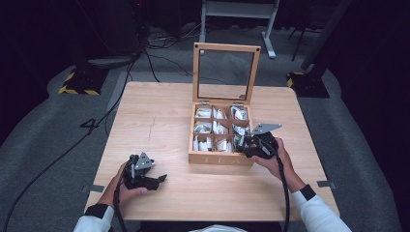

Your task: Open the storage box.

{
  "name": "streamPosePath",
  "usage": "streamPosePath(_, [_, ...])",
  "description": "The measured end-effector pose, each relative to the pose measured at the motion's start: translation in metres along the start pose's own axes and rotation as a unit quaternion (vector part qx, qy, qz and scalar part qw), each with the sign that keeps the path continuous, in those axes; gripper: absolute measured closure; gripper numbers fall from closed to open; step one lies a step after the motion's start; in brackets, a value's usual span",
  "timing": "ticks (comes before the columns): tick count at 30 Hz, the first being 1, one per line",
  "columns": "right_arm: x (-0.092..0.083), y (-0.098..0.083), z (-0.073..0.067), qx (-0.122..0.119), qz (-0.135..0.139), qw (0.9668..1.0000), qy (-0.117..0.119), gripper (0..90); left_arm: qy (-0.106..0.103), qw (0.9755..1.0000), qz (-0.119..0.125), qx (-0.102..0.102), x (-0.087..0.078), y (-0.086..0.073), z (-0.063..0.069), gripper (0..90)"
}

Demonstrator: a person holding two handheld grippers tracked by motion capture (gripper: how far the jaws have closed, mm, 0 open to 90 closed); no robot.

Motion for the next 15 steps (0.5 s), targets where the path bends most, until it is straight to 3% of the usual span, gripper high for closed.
streamPosePath(4, [0.0005,-0.0014,0.0013,0.013,-0.002,0.9998,0.013,58.0,-0.002,1.0,-0.001,0.003,0.0001,0.0002,-0.0009,21.7])
streamPosePath(6, [0.0014,-0.0031,0.0039,0.023,-0.001,0.9992,0.032,61.8,-0.002,1.0,-0.001,0.003,0.0001,0.0002,-0.0009,21.7])
streamPosePath(10, [0.0012,-0.0039,0.0051,0.022,-0.003,0.999,0.039,66.4,-0.003,1.0,-0.001,0.003,0.0002,0.0003,-0.001,21.7])
streamPosePath(13, [0.0002,-0.0049,0.0026,0.008,-0.003,0.9994,0.033,74.8,-0.002,1.0,-0.001,0.006,0.0001,0.0004,-0.0017,21.7])
streamPosePath(14, [-0.0006,-0.0053,0.0022,0.0,-0.002,0.9988,0.049,87.4,-0.002,1.0,0.0,0.005,0.0003,0.0004,-0.0017,21.7])
streamPosePath(15, [-0.0005,-0.0058,-0.0023,-0.009,0.002,0.999,0.044,88.1,-0.005,1.0,0.0,0.004,0.0004,0.0004,-0.0015,21.7])
Point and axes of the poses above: each handheld gripper's, and its own axes: x roughly forward along the jaws, y roughly out of its top, z roughly to its right, the point moved 1 cm from there along x, roughly forward along the jaws, and after that the axes turned 9 degrees about -z, right-handed, at the moved point
